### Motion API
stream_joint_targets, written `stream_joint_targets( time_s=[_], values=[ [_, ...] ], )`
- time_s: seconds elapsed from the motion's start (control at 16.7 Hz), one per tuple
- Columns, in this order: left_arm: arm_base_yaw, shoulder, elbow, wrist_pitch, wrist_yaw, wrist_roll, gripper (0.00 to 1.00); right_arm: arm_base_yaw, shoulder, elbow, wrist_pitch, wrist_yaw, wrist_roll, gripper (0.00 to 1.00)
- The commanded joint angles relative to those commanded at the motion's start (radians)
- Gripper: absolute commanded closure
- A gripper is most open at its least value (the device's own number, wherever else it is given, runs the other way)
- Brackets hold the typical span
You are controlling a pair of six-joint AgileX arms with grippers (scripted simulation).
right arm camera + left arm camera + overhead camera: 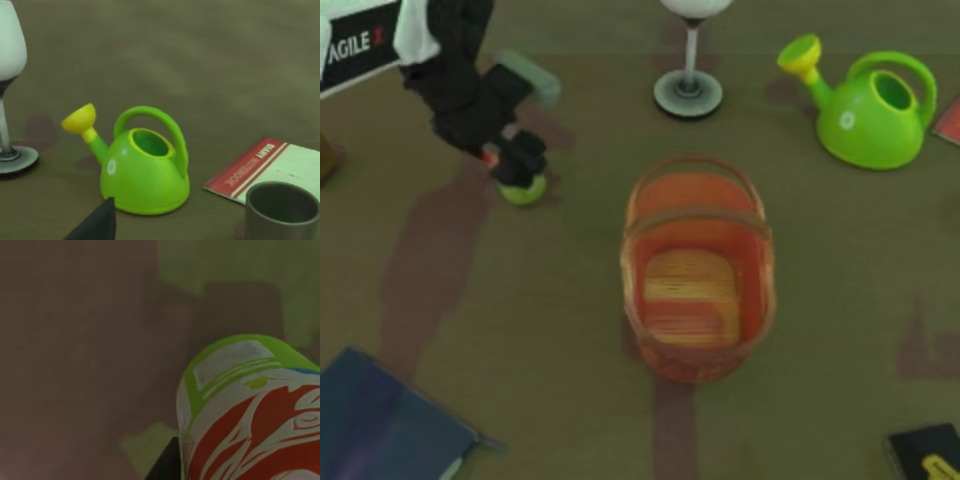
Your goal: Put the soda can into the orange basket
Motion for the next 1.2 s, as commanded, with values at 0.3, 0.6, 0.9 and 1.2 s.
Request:
stream_joint_targets(
  time_s=[0.3, 0.6, 0.9, 1.2],
  values=[
    [-0.036, -0.072, -0.177, 0.449, 0.289, -0.135, 1.0, 0.0, 0.0, 0.0, 0.0, 0.0, 0.0, 0.0],
    [-0.074, -0.171, -0.406, 0.993, 0.617, -0.301, 1.0, 0.0, 0.0, 0.0, 0.0, 0.0, 0.0, 0.0],
    [-0.105, -0.285, -0.607, 1.447, 0.898, -0.441, 1.0, 0.0, 0.0, 0.0, 0.0, 0.0, 0.0, 0.0],
    [-0.12, -0.364, -0.714, 1.656, 1.05, -0.512, 1.0, 0.0, 0.0, 0.0, 0.0, 0.0, 0.0, 0.0]
  ],
)
